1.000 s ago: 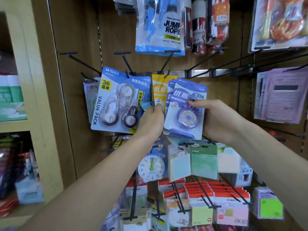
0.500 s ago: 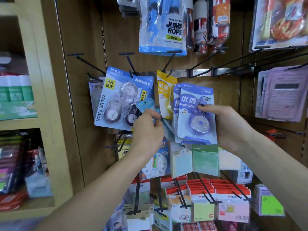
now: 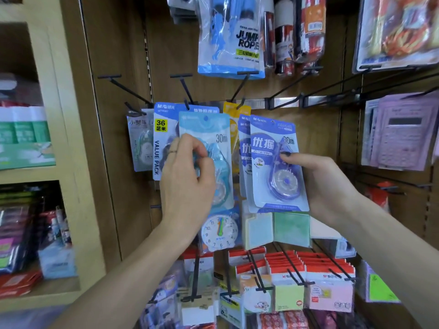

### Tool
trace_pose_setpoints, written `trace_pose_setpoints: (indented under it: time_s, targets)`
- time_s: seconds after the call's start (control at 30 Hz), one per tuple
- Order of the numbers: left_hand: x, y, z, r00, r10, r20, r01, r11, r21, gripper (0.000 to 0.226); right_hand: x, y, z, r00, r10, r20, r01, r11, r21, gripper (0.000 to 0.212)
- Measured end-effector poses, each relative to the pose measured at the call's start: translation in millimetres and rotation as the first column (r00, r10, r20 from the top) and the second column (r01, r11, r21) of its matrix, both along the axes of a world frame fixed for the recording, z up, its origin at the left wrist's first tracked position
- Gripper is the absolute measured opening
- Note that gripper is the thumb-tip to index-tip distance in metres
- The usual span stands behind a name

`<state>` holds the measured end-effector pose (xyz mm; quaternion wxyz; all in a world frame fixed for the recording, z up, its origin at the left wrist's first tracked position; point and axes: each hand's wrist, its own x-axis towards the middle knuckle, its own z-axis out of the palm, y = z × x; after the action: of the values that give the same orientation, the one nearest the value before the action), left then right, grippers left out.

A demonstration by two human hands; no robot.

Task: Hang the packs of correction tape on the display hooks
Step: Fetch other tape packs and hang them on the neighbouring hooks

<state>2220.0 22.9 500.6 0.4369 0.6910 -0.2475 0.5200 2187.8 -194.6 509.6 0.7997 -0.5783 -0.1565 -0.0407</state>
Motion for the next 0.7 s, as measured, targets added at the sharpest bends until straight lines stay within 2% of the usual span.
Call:
trace_pose_setpoints:
  time_s: [0.1, 0.2, 0.33, 0.43, 0.57, 0.7]
  targets:
    - [-2.4, 0.3, 6.8, 0.998, -0.061, -0.003, 0.061, 0.998, -0.013, 0.016, -4.6, 0.4, -0.7, 0.999, 0.037, 0.030, -0.038, 0.998, 0.049, 0.059]
    - [1.2, -4.1, 12.9, 0.977, -0.173, -0.121, 0.171, 0.985, -0.027, 0.019, -5.9, 1.0, -1.8, 0.996, 0.068, 0.064, -0.075, 0.990, 0.117, 0.045]
    - [17.4, -14.1, 18.5, 0.929, -0.302, -0.216, 0.305, 0.952, -0.023, 0.022, -5.8, 4.1, -6.3, 0.993, 0.091, 0.072, -0.098, 0.991, 0.089, 0.040]
    - [24.0, -24.2, 23.5, 0.913, -0.328, -0.243, 0.318, 0.945, -0.080, 0.025, -4.4, 5.0, -7.5, 0.995, 0.068, 0.073, -0.075, 0.992, 0.098, 0.040]
    - [29.2, -33.9, 32.3, 0.924, -0.326, -0.201, 0.305, 0.944, -0.129, 0.018, -3.1, 3.7, -4.4, 0.998, 0.020, 0.067, -0.030, 0.990, 0.139, 0.038]
    - [34.5, -41.0, 40.1, 0.919, -0.343, -0.195, 0.313, 0.935, -0.168, 0.017, -4.2, 0.4, -2.0, 0.997, 0.016, 0.072, -0.023, 0.995, 0.097, 0.042]
